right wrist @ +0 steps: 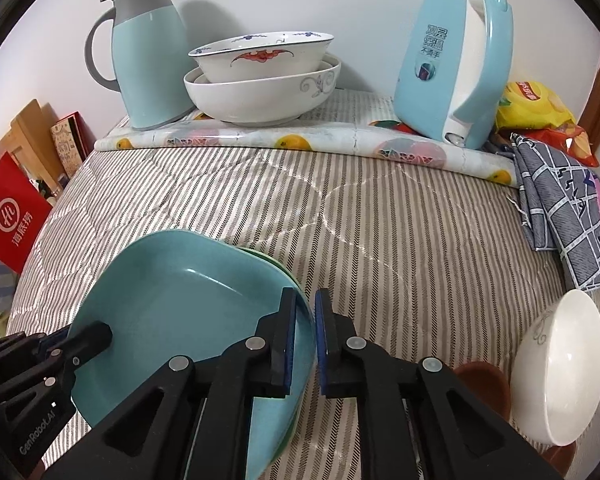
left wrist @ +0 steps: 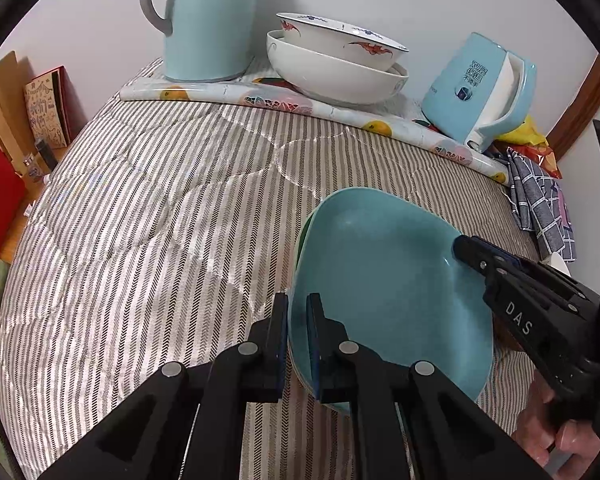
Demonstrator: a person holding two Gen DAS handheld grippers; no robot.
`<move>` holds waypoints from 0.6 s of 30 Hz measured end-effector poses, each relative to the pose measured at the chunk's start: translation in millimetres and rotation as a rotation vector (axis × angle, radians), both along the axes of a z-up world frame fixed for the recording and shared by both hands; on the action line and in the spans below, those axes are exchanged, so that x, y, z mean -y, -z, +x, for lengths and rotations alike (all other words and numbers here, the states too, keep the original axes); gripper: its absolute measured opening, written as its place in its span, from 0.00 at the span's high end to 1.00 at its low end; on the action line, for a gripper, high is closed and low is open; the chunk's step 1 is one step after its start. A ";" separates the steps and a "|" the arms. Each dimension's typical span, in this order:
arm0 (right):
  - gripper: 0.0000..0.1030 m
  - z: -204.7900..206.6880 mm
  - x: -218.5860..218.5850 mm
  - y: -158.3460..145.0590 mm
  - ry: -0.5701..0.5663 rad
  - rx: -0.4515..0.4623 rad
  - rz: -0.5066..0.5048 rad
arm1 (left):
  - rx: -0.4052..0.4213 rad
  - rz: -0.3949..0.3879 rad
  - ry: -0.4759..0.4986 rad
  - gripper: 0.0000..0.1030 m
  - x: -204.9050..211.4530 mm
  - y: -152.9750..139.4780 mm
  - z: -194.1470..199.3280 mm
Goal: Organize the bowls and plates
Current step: 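Open the right gripper and pull it back from the stacked plates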
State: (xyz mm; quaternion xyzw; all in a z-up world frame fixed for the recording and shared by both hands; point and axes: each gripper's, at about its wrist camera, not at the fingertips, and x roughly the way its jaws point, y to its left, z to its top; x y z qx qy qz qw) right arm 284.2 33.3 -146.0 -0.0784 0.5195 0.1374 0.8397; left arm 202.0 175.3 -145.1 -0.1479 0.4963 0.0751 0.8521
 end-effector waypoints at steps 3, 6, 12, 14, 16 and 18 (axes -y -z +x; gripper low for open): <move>0.88 -2.7 4.9 -5.7 0.004 0.000 0.045 | 0.010 0.022 -0.005 0.87 1.0 -6.1 -1.7; 0.72 -9.9 11.7 -15.0 0.011 0.016 0.051 | 0.018 0.030 0.000 0.80 3.5 -12.3 -4.4; 0.61 -32.9 42.4 -35.0 0.052 0.038 0.103 | 0.036 0.050 0.016 0.79 17.2 -25.9 -13.7; 0.50 -43.3 58.9 -41.8 0.081 0.040 0.116 | 0.043 0.057 0.030 0.78 24.8 -30.2 -16.7; 0.40 -52.8 73.4 -48.3 0.112 0.059 0.111 | 0.056 0.061 0.053 0.75 35.0 -35.1 -20.1; 0.29 -62.8 88.9 -54.7 0.139 0.072 0.092 | 0.074 0.058 0.078 0.75 46.3 -40.0 -22.9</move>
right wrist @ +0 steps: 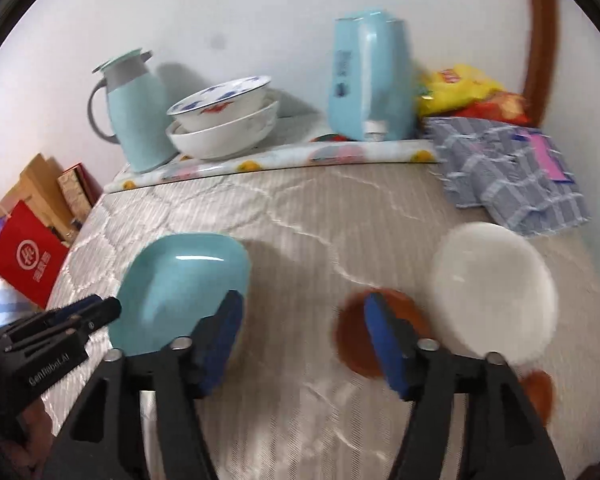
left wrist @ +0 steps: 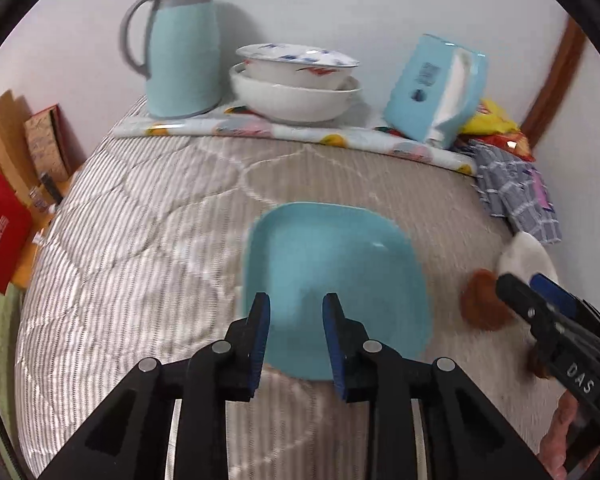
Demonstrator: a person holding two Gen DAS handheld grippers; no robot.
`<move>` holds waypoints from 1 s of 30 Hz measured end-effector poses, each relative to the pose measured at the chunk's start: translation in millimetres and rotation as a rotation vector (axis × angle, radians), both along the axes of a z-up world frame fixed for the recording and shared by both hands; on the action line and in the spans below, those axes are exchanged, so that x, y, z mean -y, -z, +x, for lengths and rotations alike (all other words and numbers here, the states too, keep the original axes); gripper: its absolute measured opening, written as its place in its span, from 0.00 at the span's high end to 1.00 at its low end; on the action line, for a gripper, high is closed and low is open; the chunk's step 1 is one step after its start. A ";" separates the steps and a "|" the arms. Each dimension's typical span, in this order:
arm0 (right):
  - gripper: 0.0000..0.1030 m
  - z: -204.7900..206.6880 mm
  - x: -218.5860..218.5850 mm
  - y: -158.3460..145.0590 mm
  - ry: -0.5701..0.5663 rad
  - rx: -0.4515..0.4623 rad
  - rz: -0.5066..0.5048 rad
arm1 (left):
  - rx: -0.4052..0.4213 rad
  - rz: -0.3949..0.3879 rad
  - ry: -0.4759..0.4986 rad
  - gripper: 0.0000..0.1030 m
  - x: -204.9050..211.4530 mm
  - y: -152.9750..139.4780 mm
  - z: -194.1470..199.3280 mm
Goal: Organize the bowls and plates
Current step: 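Open the right gripper and pull it back from the stacked plates, then grasp a brown bowl rim with the left gripper while the right gripper grasps the other brown bowl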
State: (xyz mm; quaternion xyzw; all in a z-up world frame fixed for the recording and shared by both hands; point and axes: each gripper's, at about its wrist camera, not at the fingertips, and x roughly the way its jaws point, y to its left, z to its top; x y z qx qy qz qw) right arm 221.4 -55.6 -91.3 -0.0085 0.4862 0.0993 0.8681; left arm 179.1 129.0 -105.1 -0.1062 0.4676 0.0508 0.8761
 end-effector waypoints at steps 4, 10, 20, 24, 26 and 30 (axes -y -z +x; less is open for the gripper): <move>0.22 -21.7 33.4 -12.1 0.049 0.028 -0.057 | 0.011 0.001 0.037 0.75 26.4 -7.9 -3.3; 0.21 -47.8 83.1 -21.9 0.141 0.046 -0.093 | 0.035 0.016 0.083 0.75 64.5 -15.4 -6.1; 0.21 -81.1 146.7 -25.1 0.243 0.086 -0.046 | 0.056 0.023 0.172 0.75 117.0 -16.9 -9.2; 0.21 -93.0 168.9 -25.8 0.283 0.114 -0.004 | 0.023 0.028 0.203 0.75 132.8 -12.5 -6.0; 0.21 -92.7 174.5 -22.6 0.290 0.076 0.002 | 0.000 0.034 0.220 0.75 140.8 -10.0 -3.4; 0.21 -94.0 186.2 -15.1 0.323 0.035 -0.044 | -0.030 0.025 0.227 0.75 147.3 -3.5 -0.7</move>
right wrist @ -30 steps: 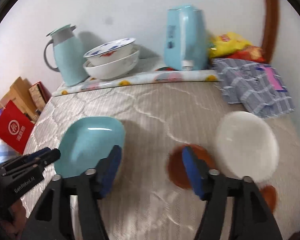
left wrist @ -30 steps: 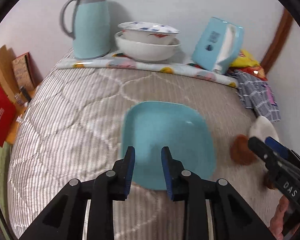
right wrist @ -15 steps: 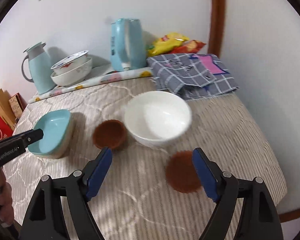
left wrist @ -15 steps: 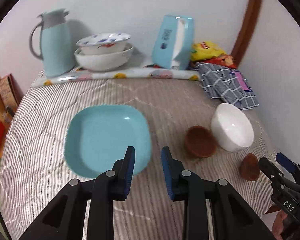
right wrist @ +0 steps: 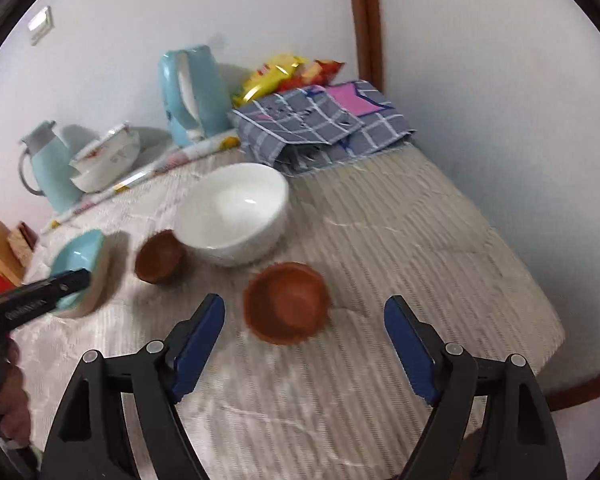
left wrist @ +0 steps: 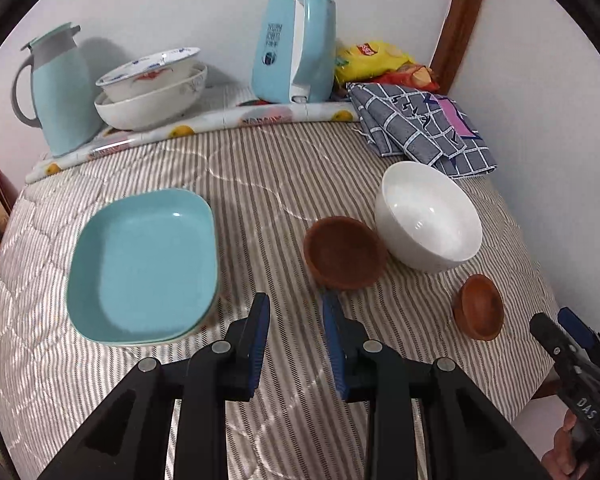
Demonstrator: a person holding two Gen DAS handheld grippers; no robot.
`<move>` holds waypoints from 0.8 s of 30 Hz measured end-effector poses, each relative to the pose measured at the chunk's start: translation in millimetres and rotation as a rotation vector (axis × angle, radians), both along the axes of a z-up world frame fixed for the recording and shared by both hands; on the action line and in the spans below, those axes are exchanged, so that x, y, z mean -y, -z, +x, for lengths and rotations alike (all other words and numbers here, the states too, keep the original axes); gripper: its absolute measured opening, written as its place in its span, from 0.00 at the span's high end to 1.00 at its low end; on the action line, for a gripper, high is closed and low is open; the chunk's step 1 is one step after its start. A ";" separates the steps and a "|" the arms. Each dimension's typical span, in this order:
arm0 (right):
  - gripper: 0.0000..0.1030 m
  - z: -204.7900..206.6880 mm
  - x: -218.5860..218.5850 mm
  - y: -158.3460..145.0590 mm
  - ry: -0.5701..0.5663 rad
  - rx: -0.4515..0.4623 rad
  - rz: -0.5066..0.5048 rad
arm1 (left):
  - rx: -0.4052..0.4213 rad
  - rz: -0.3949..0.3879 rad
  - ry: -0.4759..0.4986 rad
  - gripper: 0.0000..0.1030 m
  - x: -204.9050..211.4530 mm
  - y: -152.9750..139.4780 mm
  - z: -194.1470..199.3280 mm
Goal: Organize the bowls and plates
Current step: 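Grasp a brown bowl rim with the left gripper while the right gripper grasps the other brown bowl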
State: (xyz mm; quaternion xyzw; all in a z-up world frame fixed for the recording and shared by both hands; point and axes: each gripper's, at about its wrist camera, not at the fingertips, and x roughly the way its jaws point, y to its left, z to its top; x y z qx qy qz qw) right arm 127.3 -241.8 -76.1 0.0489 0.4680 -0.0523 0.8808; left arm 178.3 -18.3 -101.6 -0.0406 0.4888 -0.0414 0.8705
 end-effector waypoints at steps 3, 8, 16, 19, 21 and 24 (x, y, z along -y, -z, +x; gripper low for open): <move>0.21 0.0 10.8 9.3 0.030 -0.032 0.001 | -0.009 -0.005 0.001 0.75 2.2 3.9 1.7; 0.21 3.1 27.4 25.0 0.062 -0.074 0.052 | -0.023 -0.007 -0.014 0.75 4.0 9.5 7.9; 0.21 13.7 23.1 37.9 0.010 -0.073 0.057 | -0.051 -0.048 -0.039 0.75 7.7 26.9 25.9; 0.22 18.7 25.5 43.4 0.014 -0.077 0.091 | -0.046 -0.052 -0.048 0.75 8.1 30.9 31.1; 0.23 21.9 28.2 45.3 0.019 -0.066 0.110 | -0.048 -0.054 -0.048 0.75 8.5 33.5 36.1; 0.27 27.0 31.1 49.8 0.029 -0.070 0.138 | -0.055 -0.041 -0.044 0.75 11.8 38.5 44.1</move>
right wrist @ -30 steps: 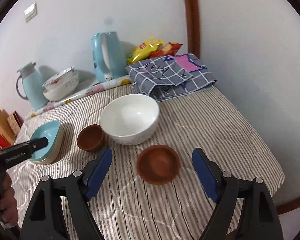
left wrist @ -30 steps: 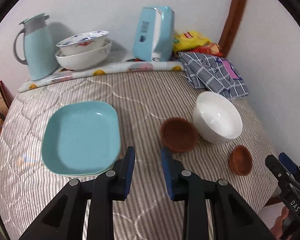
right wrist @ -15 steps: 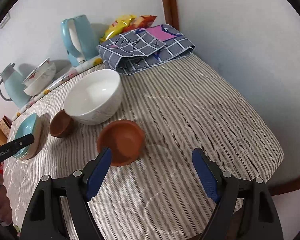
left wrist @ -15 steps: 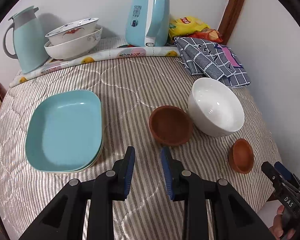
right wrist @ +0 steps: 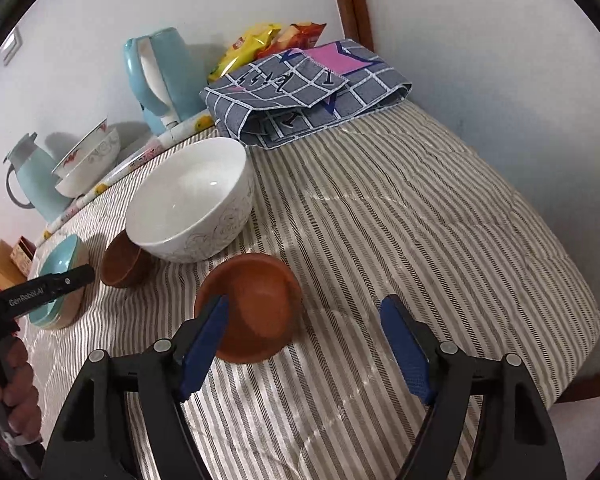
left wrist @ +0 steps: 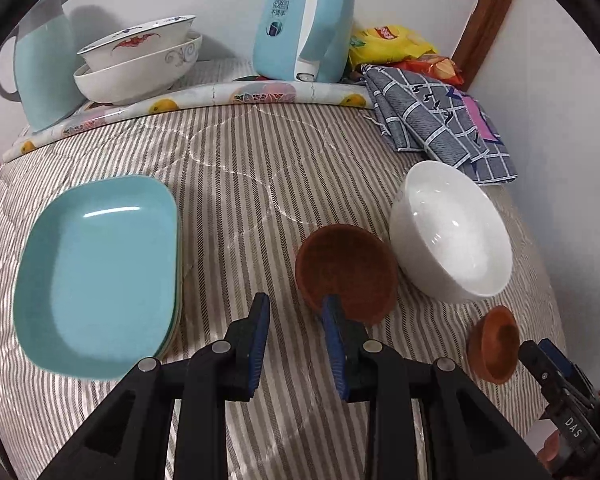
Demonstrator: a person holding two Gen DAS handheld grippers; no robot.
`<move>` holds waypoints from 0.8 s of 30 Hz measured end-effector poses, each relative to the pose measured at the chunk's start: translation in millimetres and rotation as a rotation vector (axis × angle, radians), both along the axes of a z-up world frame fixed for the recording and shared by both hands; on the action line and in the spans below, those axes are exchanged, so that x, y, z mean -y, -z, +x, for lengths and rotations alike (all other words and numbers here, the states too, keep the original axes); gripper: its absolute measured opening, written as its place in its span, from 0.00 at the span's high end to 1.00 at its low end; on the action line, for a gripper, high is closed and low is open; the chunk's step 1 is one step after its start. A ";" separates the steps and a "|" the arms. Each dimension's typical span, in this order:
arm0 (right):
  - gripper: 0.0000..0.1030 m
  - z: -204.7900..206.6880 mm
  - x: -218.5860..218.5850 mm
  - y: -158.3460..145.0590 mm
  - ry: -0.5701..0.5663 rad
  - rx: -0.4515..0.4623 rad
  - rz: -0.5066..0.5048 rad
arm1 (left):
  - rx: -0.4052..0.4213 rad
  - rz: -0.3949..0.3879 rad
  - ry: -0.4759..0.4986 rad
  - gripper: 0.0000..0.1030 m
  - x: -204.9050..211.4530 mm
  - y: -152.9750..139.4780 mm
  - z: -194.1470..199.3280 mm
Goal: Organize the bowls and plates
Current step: 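Grasp a brown bowl rim with the left gripper while the right gripper grasps the other brown bowl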
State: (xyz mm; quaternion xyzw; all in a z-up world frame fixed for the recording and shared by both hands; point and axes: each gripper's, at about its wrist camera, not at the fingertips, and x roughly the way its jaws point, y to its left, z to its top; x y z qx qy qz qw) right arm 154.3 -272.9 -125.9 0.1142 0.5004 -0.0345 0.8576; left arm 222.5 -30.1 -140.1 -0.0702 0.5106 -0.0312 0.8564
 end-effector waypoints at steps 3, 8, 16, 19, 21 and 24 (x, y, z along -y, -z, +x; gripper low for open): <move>0.36 3.8 -0.2 5.7 -0.010 -0.018 0.012 | 0.002 0.003 -0.002 0.75 1.3 4.4 7.2; 0.38 6.3 -2.9 16.4 -0.032 -0.046 -0.005 | -0.008 -0.015 0.004 0.75 4.9 12.3 17.0; 0.39 9.3 -6.4 25.5 -0.043 -0.044 -0.022 | -0.038 -0.026 0.019 0.75 13.1 28.9 28.7; 0.41 13.3 -8.8 28.9 -0.051 -0.050 -0.029 | -0.043 -0.023 0.028 0.75 14.9 32.9 32.7; 0.43 15.4 -9.9 30.4 -0.046 -0.051 -0.036 | -0.037 -0.026 0.031 0.75 15.0 34.0 34.4; 0.48 18.4 -9.6 31.0 -0.035 -0.045 -0.040 | -0.031 -0.025 0.037 0.75 15.4 34.4 37.1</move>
